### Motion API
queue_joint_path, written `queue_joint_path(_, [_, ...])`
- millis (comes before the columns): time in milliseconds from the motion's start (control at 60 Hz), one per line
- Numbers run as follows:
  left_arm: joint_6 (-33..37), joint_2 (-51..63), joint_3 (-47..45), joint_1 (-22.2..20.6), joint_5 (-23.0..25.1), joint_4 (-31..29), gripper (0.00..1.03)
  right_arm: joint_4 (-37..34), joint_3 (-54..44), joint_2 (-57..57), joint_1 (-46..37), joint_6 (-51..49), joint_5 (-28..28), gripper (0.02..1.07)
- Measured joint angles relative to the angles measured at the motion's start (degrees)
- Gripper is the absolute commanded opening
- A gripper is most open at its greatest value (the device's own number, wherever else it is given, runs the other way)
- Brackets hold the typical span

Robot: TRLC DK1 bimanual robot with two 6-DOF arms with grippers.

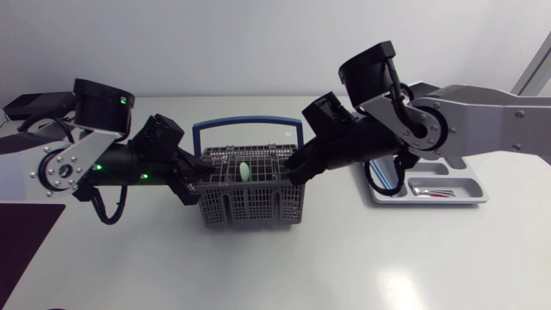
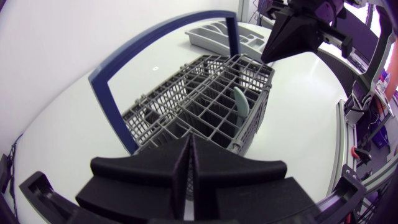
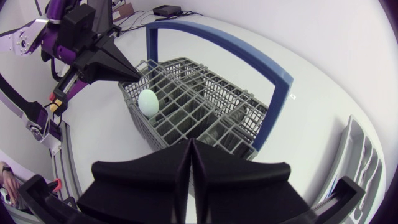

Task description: Unload the cutlery basket into the drawer organizer.

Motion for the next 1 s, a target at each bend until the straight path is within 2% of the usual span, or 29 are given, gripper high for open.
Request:
queue_joint_path(133, [0.6,3.0,-1.7,0.5,0.5,0.9,0.06,0.0,-0.9,0.0,0.0,0.0,0.0,0.07])
queue_joint_path(800, [1.0,1.6,-1.7,0.3,-0.3,0.6,0.08,2.8,-0.9,4.3,1.2,-0.9,0.1,0.07])
queue_joint_path(850, [1.0,1.6,-1.7,0.3,-0.5,0.5,0.16,2.8,-0.9,4.3,1.2,-0.9,0.1,0.07])
queue_joint_path(900, [1.0,1.5,-1.7,0.3,-0.7,0.5,0.32,2.8,-0.9,4.3,1.2,-0.9,0.1,0.07])
queue_joint_path(967, [1.0,1.2,-1.8,0.3,-0.7,0.5,0.40,2.8,-0.9,4.3,1.2,-0.9,0.1,0.07])
queue_joint_path(1000, [1.0,0.7,-1.8,0.3,-0.7,0.6,0.48,2.8,-0.9,4.3,1.2,-0.9,0.1,0.07])
